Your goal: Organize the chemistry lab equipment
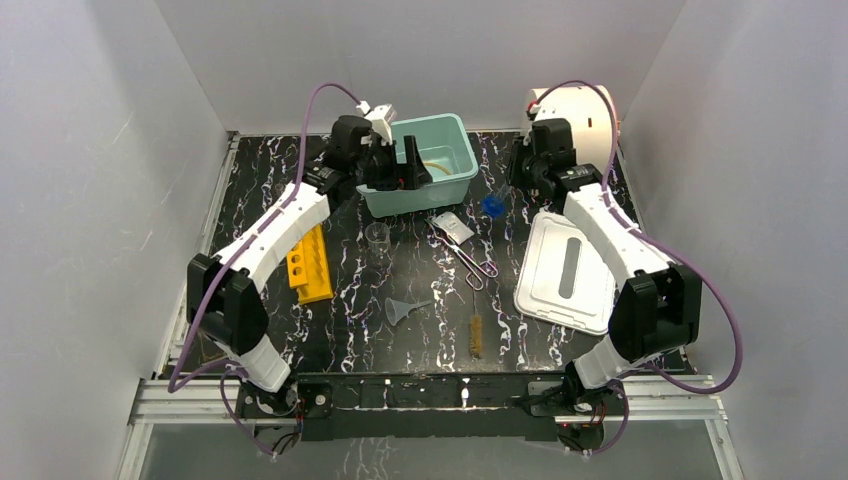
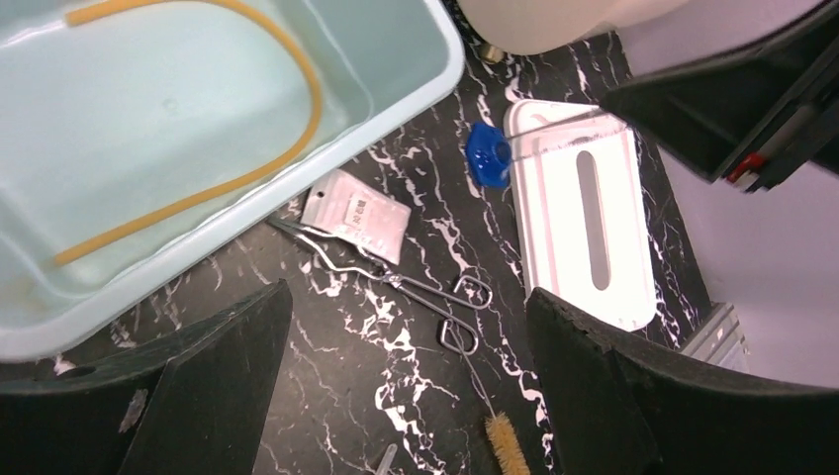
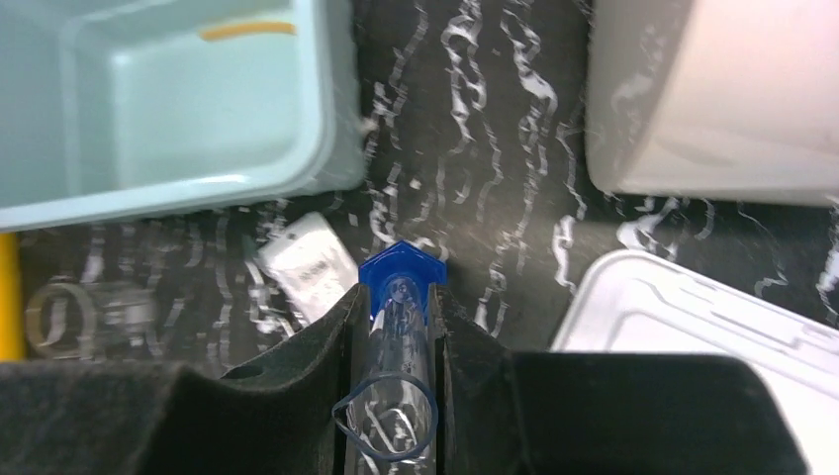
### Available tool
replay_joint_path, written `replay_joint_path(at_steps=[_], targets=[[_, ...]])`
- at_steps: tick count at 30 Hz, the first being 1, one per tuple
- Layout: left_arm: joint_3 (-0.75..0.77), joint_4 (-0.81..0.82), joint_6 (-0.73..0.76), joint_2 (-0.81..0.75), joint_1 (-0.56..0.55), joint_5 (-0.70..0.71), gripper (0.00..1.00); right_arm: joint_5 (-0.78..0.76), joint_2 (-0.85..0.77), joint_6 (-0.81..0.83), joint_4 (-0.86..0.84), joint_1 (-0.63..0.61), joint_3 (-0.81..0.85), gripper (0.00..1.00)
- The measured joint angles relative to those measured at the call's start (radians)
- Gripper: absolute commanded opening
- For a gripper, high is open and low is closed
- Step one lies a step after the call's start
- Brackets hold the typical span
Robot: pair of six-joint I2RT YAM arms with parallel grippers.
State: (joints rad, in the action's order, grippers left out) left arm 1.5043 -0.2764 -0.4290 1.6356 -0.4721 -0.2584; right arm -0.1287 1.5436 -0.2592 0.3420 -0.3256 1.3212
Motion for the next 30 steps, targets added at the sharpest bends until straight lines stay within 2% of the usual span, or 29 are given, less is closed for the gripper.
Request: replay_joint_path(at_steps=[6, 12, 19, 25, 30], targets=[[-0.008, 0.108, 0.055, 0.047, -0.022, -0.077, 0.84, 0.232, 0.0, -0.079, 0.013, 0.027, 0.083, 0.26], [-0.018, 0.195, 0.098, 0.088, -0.022, -0.177, 0.83, 0.475, -0.005, -0.198, -0.039, 0.024, 0.022, 0.25], [-0.04, 0.246, 0.162, 0.12, -0.039, -0.348, 0.74, 0.648, -0.005, -0.299, -0.107, 0.024, -0.003, 0.25], [-0.044, 0.283, 0.185, 0.142, -0.06, -0.463, 0.59, 0.729, -0.003, -0.327, -0.137, 0.024, -0.003, 0.25], [-0.044, 0.29, 0.216, 0.159, -0.065, -0.513, 0.4, 0.764, 0.013, -0.34, -0.139, 0.024, -0.001, 0.24]])
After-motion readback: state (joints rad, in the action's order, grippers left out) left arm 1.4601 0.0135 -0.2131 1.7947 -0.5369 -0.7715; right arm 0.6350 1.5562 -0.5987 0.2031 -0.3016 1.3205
